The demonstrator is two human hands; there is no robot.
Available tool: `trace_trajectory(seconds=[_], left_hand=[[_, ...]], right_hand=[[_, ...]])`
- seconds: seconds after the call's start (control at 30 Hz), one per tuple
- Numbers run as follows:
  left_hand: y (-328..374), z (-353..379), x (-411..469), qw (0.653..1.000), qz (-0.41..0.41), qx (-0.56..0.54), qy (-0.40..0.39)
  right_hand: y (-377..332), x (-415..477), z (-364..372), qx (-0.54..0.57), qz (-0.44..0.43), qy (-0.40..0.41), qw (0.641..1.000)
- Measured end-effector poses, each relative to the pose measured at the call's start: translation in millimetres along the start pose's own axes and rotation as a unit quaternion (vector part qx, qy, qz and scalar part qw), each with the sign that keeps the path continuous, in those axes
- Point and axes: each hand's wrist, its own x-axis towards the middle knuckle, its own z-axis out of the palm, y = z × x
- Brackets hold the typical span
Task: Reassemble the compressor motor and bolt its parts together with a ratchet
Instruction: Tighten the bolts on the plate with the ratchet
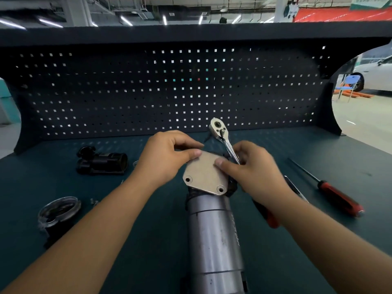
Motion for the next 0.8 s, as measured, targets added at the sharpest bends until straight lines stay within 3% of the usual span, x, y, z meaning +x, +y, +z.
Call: trace_trajectory(seconds=[0.17,0.33,0.5,0.67,0.8], left_hand=[[2.1,-3.0,0.3,0.999,0.005,0.033,-0.018],[4.8,-3.7,-0.9,0.998,0.010,0.057,-0.022],[-0.3,0.8,-3.3,0.999,0.004,0.032,0.005],[-6.7,0.7,-2.5,0.999,-0.017,-0.021,0.019],[-10.6,-1.4,-1.8,0.998,-0.033,-0.052,0.017]], right_hand=[[12.0,11.0,5.9,0.066,0.029,0.020,0.997],[15.9,18.3,5.2,0.185,0.037,-0.041,0.981],[31.3,11.1,3.0,0.251,0.026,-0.153,0.955],[36.7,15.1,9.2,0.326,0.043,-0.145,0.933],[38.0,19.2,8.7,0.366,0.000,-0.162,0.916]])
